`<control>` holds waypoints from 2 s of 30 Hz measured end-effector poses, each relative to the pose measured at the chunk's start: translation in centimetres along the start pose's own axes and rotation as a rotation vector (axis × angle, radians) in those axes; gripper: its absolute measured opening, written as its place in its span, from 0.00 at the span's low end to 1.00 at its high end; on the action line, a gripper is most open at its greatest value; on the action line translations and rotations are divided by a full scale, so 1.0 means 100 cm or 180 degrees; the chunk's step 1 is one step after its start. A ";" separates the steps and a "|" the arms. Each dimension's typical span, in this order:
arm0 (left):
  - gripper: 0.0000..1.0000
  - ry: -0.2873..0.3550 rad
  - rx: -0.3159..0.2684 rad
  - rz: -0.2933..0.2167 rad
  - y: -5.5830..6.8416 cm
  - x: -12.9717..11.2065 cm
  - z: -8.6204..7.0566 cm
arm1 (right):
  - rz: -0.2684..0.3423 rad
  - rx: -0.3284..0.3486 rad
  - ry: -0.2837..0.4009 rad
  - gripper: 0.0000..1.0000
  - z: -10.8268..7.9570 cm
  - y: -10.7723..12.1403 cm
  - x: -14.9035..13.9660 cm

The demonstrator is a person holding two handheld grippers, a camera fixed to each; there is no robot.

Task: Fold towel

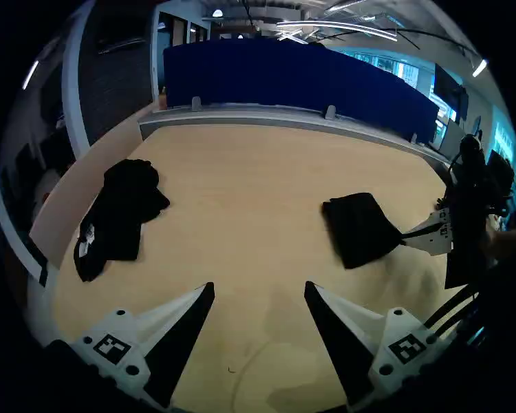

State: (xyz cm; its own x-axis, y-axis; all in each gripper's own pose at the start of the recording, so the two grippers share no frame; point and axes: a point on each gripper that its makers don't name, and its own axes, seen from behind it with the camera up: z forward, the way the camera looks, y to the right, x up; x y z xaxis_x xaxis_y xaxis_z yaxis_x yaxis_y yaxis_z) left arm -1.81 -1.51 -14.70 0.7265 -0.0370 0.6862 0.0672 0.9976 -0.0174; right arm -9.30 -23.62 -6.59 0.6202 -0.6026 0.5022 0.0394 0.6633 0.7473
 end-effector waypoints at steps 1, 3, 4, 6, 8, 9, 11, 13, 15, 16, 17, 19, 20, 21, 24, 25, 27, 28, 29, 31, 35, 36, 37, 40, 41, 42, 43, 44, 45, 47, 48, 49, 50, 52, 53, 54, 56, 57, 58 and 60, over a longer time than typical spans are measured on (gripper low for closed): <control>0.97 0.0009 0.0000 0.0000 0.000 0.001 0.000 | -0.0010 -0.0012 0.0034 0.02 -0.003 0.002 0.006; 0.97 0.0027 -0.0001 -0.0001 0.000 0.003 0.000 | -0.0032 -0.0036 0.0108 0.02 -0.008 0.005 0.020; 0.97 0.0034 -0.0004 -0.0004 0.000 0.005 -0.001 | -0.0040 -0.0044 0.0145 0.02 -0.012 0.006 0.027; 0.97 0.0051 -0.0009 -0.0010 0.000 0.008 -0.002 | -0.0056 -0.0061 0.0225 0.02 -0.018 0.009 0.042; 0.97 0.0076 -0.0013 -0.0012 0.001 0.011 -0.002 | -0.0072 -0.0076 0.0299 0.02 -0.026 0.013 0.057; 0.97 0.0089 -0.0014 -0.0012 0.001 0.013 -0.002 | -0.0079 -0.0084 0.0333 0.02 -0.029 0.015 0.064; 0.97 0.0119 -0.0014 -0.0009 0.001 0.017 -0.003 | -0.0097 -0.0102 0.0404 0.02 -0.037 0.019 0.080; 0.97 0.0144 -0.0014 -0.0006 0.001 0.021 -0.004 | -0.0115 -0.0121 0.0473 0.02 -0.045 0.023 0.095; 0.97 0.0167 -0.0015 -0.0004 0.001 0.025 -0.005 | -0.0136 -0.0141 0.0549 0.02 -0.053 0.027 0.110; 0.98 0.0176 -0.0016 -0.0002 0.001 0.027 -0.005 | -0.0146 -0.0150 0.0584 0.02 -0.057 0.029 0.117; 0.98 0.0187 -0.0017 -0.0001 0.001 0.029 -0.006 | -0.0156 -0.0160 0.0623 0.02 -0.062 0.031 0.124; 0.97 0.0206 -0.0020 0.0002 0.002 0.032 -0.006 | -0.0172 -0.0182 0.0683 0.02 -0.070 0.036 0.136; 0.97 0.0216 -0.0021 0.0003 0.003 0.034 -0.006 | -0.0179 -0.0197 0.0713 0.02 -0.075 0.039 0.142; 0.97 0.0225 -0.0023 0.0005 0.003 0.036 -0.006 | -0.0184 -0.0211 0.0738 0.02 -0.079 0.042 0.148; 0.97 0.0247 -0.0030 0.0008 0.005 0.040 -0.007 | -0.0190 -0.0245 0.0789 0.02 -0.090 0.052 0.159; 0.97 0.0252 -0.0033 0.0010 0.006 0.041 -0.007 | -0.0190 -0.0263 0.0796 0.02 -0.093 0.055 0.161; 0.97 0.0264 -0.0040 0.0014 0.008 0.044 -0.007 | -0.0191 -0.0300 0.0809 0.02 -0.099 0.063 0.163; 0.97 0.0265 -0.0043 0.0017 0.009 0.044 -0.008 | -0.0188 -0.0315 0.0814 0.02 -0.102 0.066 0.164; 0.97 0.0266 -0.0046 0.0021 0.010 0.045 -0.008 | -0.0185 -0.0332 0.0818 0.02 -0.105 0.070 0.164; 0.97 0.0268 -0.0051 0.0028 0.012 0.046 -0.008 | -0.0174 -0.0361 0.0826 0.02 -0.110 0.077 0.163; 0.97 0.0267 -0.0062 0.0038 0.017 0.047 -0.008 | -0.0133 -0.0420 0.0841 0.02 -0.119 0.093 0.161; 0.97 0.0266 -0.0065 0.0039 0.018 0.048 -0.008 | -0.0123 -0.0432 0.0844 0.02 -0.120 0.096 0.161; 0.97 0.0265 -0.0069 0.0041 0.019 0.048 -0.008 | -0.0113 -0.0440 0.0846 0.02 -0.122 0.099 0.160; 0.97 0.0262 -0.0079 0.0054 0.024 0.048 -0.007 | -0.0088 -0.0468 0.0847 0.02 -0.129 0.109 0.157; 0.97 0.0260 -0.0082 0.0062 0.025 0.049 -0.006 | -0.0082 -0.0480 0.0843 0.02 -0.131 0.113 0.155; 0.97 0.0258 -0.0085 0.0069 0.027 0.049 -0.006 | -0.0077 -0.0490 0.0840 0.02 -0.133 0.116 0.154; 0.97 0.0255 -0.0087 0.0077 0.028 0.049 -0.005 | -0.0073 -0.0500 0.0833 0.02 -0.135 0.120 0.152; 0.97 0.0253 -0.0090 0.0087 0.030 0.049 -0.005 | -0.0068 -0.0510 0.0826 0.02 -0.137 0.124 0.149; 0.98 0.0250 -0.0093 0.0095 0.031 0.049 -0.004 | -0.0064 -0.0520 0.0820 0.02 -0.140 0.128 0.147; 0.97 0.0247 -0.0097 0.0107 0.034 0.050 -0.003 | -0.0050 -0.0545 0.0809 0.02 -0.145 0.137 0.142; 0.97 0.0246 -0.0099 0.0111 0.035 0.050 -0.003 | -0.0043 -0.0557 0.0804 0.02 -0.147 0.141 0.139; 0.97 0.0244 -0.0101 0.0111 0.036 0.051 -0.002 | -0.0033 -0.0574 0.0800 0.02 -0.149 0.146 0.137; 0.97 0.0241 -0.0103 0.0111 0.037 0.051 -0.002 | -0.0021 -0.0592 0.0796 0.02 -0.152 0.151 0.134; 0.97 0.0238 -0.0105 0.0110 0.040 0.051 -0.001 | 0.0004 -0.0619 0.0790 0.02 -0.156 0.160 0.128; 0.97 0.0236 -0.0105 0.0109 0.041 0.052 -0.001 | 0.0020 -0.0633 0.0788 0.02 -0.159 0.166 0.125; 0.97 0.0234 -0.0105 0.0108 0.042 0.052 0.000 | 0.0035 -0.0644 0.0787 0.02 -0.161 0.171 0.123; 0.97 0.0223 -0.0105 0.0111 0.044 0.052 0.001 | 0.0077 -0.0659 0.0791 0.02 -0.166 0.181 0.118; 0.97 0.0219 -0.0104 0.0112 0.045 0.052 0.001 | 0.0096 -0.0667 0.0792 0.02 -0.169 0.186 0.115; 0.97 0.0214 -0.0102 0.0116 0.046 0.052 0.002 | 0.0108 -0.0679 0.0790 0.02 -0.171 0.191 0.113; 0.97 0.0205 -0.0097 0.0123 0.048 0.053 0.003 | 0.0133 -0.0705 0.0784 0.02 -0.176 0.202 0.107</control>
State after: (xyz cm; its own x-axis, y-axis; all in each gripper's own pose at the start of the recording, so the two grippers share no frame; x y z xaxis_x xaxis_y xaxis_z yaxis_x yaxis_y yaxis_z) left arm 2.10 3.09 -10.92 0.7713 -0.0033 0.6365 0.0585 0.9961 -0.0656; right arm 11.97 -8.88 6.20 0.7946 -0.4653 0.3900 0.1626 0.7819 0.6018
